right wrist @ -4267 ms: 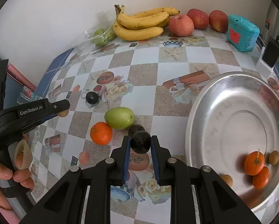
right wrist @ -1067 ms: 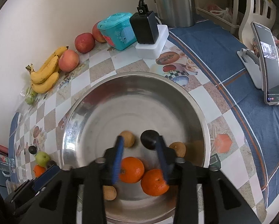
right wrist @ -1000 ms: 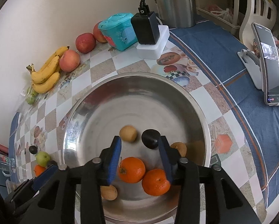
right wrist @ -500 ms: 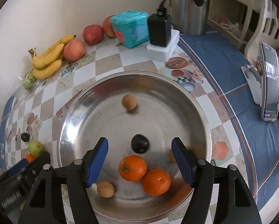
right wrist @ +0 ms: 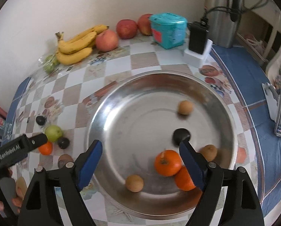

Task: Organize fruits
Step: 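Withdraw both open tools from the bowl back over the table fruit, then lower the left tool onto the orange and close it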

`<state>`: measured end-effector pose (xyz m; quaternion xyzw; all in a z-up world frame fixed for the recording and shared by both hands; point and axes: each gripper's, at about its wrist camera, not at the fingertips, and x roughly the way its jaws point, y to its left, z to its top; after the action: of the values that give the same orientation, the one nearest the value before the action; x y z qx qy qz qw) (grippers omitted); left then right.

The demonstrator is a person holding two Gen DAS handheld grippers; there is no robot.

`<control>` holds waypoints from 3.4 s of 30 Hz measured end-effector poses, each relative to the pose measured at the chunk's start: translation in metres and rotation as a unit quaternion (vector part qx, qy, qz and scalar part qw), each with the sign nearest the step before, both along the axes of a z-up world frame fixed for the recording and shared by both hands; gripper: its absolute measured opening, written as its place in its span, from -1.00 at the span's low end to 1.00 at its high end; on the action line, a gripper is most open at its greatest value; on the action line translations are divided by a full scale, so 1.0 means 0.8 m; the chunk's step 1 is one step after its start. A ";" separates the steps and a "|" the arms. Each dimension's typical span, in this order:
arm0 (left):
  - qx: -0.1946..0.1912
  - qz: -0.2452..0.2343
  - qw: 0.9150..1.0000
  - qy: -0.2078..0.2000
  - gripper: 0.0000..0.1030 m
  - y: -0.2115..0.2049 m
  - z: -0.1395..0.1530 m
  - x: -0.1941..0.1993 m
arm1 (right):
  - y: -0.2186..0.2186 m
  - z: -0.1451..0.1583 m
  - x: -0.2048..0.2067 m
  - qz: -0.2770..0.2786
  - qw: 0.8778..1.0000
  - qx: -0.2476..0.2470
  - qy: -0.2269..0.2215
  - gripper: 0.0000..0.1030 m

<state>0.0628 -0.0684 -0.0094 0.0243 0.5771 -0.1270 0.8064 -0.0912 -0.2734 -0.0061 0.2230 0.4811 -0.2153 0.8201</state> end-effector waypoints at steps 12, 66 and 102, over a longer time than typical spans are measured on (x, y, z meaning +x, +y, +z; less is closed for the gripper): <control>-0.001 -0.002 0.999 -0.041 1.00 0.027 0.025 0.000 | 0.029 0.010 0.012 0.028 0.999 0.007 -0.031 0.64; 0.018 0.086 0.996 0.000 1.00 0.099 -0.018 0.063 | 0.124 0.007 0.141 0.160 0.986 0.032 -0.034 0.64; -0.062 0.012 0.996 0.069 0.33 0.044 -0.040 0.042 | 0.080 -0.002 0.102 0.077 0.995 0.061 0.026 0.64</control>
<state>0.0967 -0.0332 -0.0417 -0.0412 0.6224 -0.1544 0.7662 -0.0092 -0.2095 -0.0074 0.2292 0.5299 -0.1280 0.8064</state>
